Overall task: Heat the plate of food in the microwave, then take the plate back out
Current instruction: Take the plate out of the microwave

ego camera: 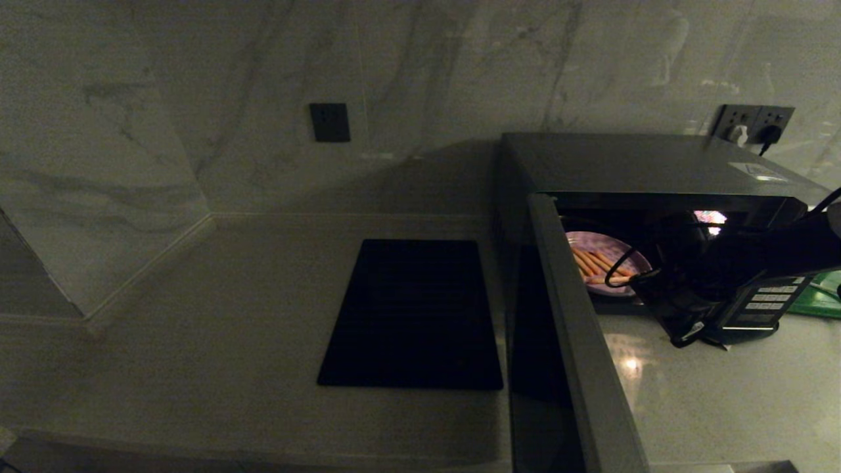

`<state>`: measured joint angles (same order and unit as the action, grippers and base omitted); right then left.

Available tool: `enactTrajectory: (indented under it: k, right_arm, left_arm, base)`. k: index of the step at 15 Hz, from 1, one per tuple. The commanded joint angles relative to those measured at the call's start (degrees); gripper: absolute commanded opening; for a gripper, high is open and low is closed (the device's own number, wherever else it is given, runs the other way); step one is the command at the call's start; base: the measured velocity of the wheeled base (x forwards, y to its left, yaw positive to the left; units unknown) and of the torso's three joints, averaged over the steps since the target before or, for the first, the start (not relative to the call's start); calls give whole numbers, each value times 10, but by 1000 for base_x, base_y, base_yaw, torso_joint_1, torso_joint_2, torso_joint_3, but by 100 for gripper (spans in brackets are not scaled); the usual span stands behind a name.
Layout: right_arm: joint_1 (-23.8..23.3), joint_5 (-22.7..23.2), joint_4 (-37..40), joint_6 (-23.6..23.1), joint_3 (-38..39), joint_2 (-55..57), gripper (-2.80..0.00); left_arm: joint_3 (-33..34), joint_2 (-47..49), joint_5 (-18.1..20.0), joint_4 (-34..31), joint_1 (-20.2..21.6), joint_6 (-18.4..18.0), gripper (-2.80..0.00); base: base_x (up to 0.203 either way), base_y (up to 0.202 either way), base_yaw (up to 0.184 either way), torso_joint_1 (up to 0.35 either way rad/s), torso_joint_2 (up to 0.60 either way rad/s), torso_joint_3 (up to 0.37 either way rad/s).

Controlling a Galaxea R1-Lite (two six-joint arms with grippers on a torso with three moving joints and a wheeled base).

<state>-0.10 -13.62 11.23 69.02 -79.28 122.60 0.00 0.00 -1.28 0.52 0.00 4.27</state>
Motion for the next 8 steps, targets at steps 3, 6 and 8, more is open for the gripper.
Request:
enactTrajectory:
  k: [3, 6, 8]
  right_arm:
    - [0, 0, 0, 3, -3, 0, 0]
    - [0, 0, 0, 2, -5, -2, 0]
    - [0, 2, -1, 1, -5, -5, 0]
  left_arm:
    - [0, 1, 0, 0, 0, 0, -280]
    - [0, 0, 0, 0, 0, 0, -280]
    - [0, 1, 0, 0, 0, 0, -280]
  base:
    - [0, 0, 0, 0, 0, 0]
    - [0, 0, 0, 0, 0, 0]
    - [0, 0, 0, 0, 0, 0]
